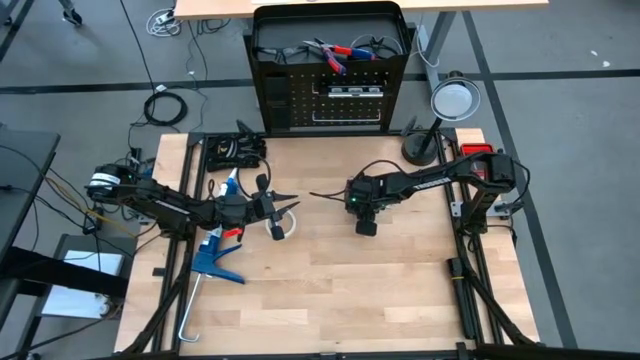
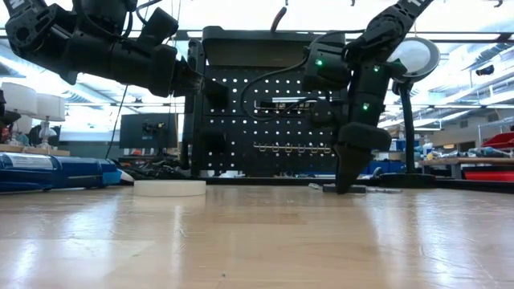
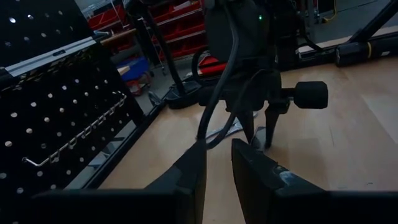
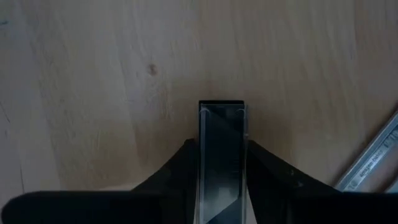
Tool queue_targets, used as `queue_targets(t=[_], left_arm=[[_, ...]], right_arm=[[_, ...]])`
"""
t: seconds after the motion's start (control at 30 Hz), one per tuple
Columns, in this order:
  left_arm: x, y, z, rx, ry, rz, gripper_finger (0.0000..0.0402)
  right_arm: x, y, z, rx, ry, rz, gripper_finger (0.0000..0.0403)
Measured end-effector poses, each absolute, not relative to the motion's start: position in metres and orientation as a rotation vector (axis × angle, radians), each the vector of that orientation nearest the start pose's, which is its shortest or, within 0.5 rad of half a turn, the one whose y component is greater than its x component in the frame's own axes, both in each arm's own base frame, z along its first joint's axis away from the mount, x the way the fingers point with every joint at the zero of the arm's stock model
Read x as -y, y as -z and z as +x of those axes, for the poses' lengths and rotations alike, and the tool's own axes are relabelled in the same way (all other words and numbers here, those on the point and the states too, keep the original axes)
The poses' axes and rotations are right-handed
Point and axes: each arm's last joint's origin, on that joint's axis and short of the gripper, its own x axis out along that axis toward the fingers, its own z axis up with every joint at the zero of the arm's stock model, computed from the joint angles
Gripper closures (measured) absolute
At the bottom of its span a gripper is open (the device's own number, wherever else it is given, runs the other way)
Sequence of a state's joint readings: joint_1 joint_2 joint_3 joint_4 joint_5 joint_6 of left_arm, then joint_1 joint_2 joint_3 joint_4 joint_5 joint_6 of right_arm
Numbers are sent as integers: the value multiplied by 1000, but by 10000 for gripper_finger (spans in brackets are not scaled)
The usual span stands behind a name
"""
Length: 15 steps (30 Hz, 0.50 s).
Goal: Hang tools onto peg board
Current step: Put the black power balance handle on the peg board
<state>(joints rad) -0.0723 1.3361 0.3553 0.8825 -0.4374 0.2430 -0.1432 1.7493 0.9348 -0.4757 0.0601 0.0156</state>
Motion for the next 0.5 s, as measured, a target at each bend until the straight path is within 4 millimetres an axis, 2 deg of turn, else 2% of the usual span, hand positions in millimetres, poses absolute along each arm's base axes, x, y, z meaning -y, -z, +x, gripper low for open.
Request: queue_targets(t=[0.17, 0.27, 0.37, 0.5], left_arm=[[5, -181, 239, -137, -352, 251, 323], [5, -181, 239, -137, -352, 250, 323], [5, -181, 239, -137, -352, 250, 323], [5, -181, 239, -133, -354, 227, 323]], right_arm=[[46, -142, 305, -1280, 184, 61, 290], [49, -160, 310, -1234, 218, -24, 290], [55, -186, 319, -1135, 354, -211, 290], [67, -206, 328, -1032, 571, -543, 290]])
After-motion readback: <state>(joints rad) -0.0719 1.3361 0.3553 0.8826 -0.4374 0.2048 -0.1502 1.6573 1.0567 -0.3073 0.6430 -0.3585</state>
